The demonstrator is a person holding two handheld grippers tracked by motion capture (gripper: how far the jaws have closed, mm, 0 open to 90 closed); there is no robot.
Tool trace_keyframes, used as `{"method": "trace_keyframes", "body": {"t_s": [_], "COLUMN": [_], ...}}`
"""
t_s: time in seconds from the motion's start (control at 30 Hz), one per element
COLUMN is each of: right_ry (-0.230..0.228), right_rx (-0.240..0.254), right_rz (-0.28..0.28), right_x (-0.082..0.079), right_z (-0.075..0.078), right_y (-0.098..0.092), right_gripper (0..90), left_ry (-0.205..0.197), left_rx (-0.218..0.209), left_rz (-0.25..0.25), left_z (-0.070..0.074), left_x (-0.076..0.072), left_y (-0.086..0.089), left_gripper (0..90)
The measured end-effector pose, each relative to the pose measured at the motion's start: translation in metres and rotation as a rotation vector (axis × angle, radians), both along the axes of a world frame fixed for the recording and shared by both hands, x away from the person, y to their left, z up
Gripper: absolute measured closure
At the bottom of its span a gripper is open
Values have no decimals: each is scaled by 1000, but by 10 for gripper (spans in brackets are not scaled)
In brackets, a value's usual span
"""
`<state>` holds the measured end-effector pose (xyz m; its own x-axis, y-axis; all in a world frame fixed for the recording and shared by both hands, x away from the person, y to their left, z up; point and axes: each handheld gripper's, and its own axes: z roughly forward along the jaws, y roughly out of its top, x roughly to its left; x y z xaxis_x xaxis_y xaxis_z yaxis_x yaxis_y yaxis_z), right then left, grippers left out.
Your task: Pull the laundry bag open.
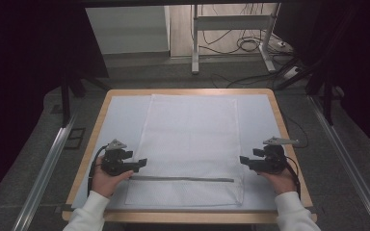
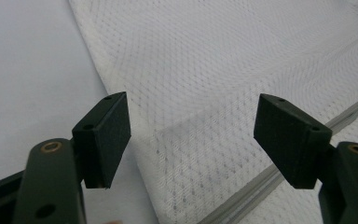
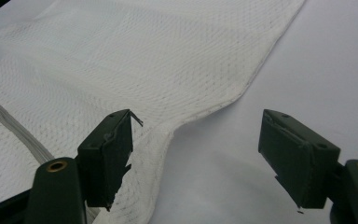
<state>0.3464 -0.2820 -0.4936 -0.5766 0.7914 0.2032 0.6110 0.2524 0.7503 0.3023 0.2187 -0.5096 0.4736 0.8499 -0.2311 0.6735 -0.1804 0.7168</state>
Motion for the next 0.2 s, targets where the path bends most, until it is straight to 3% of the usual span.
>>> {"method": "trace_keyframes", "body": {"t_s": [0.2], "right_ry": [-2], "right_rx": [8], "right_rz": [22], "right_x": [2], "right_z": [-5], "right_y": [4], "right_gripper": [257], "left_ry": [3], "left_rx": [-11], "left_rz": [23], "left_z": [-1], "left_x": [1], "left_y": [5], "left_gripper": [273]}}
